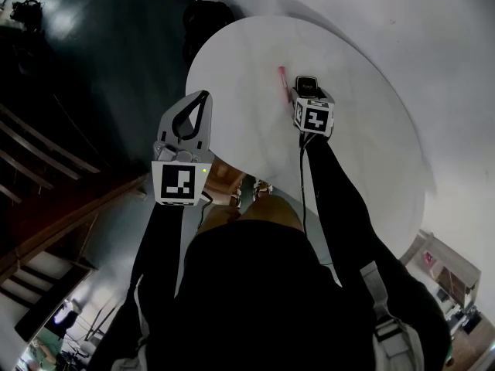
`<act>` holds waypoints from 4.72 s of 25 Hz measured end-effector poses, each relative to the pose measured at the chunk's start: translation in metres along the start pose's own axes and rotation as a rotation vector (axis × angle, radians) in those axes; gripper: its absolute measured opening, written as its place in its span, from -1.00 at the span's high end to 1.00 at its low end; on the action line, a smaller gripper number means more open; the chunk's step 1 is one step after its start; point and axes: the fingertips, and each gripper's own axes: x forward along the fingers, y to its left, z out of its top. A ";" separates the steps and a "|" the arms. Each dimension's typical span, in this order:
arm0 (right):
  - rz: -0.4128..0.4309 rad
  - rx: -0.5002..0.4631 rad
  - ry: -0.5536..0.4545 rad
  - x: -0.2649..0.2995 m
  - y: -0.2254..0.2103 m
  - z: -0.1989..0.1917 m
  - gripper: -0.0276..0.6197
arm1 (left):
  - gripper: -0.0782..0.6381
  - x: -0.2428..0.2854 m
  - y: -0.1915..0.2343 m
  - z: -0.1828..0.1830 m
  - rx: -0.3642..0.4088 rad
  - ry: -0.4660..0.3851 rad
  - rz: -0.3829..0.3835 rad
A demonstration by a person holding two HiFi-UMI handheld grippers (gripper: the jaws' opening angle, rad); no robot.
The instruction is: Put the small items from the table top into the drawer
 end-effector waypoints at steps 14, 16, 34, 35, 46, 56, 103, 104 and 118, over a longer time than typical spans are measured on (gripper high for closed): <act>0.153 -0.123 -0.255 -0.094 0.017 0.060 -0.08 | 0.74 -0.016 -0.007 0.012 0.006 -0.024 0.036; 0.191 -0.141 -0.318 -0.124 0.026 0.079 -0.08 | 0.74 -0.017 -0.011 0.018 0.019 -0.029 0.037; 0.518 -0.322 -0.498 -0.238 0.114 0.095 -0.08 | 0.74 -0.068 -0.032 0.029 0.018 -0.056 0.187; 0.537 -0.326 -0.496 -0.238 0.124 0.095 -0.08 | 0.74 -0.074 -0.027 0.028 0.016 -0.056 0.203; 0.688 -0.393 -0.461 -0.235 0.229 0.079 -0.08 | 0.74 -0.142 0.037 0.008 0.026 -0.037 0.343; 0.808 -0.529 -0.201 -0.188 0.318 -0.021 -0.08 | 0.74 -0.169 0.062 -0.038 -0.023 0.044 0.382; 0.594 -0.689 0.301 0.007 0.365 -0.265 -0.08 | 0.74 -0.240 0.116 -0.151 -0.112 0.207 0.342; 0.596 -0.683 0.289 0.002 0.366 -0.263 -0.08 | 0.74 -0.240 0.115 -0.149 -0.105 0.203 0.338; 0.623 -0.580 -0.035 -0.116 0.378 -0.165 -0.08 | 0.74 -0.230 0.106 -0.088 -0.088 0.036 0.290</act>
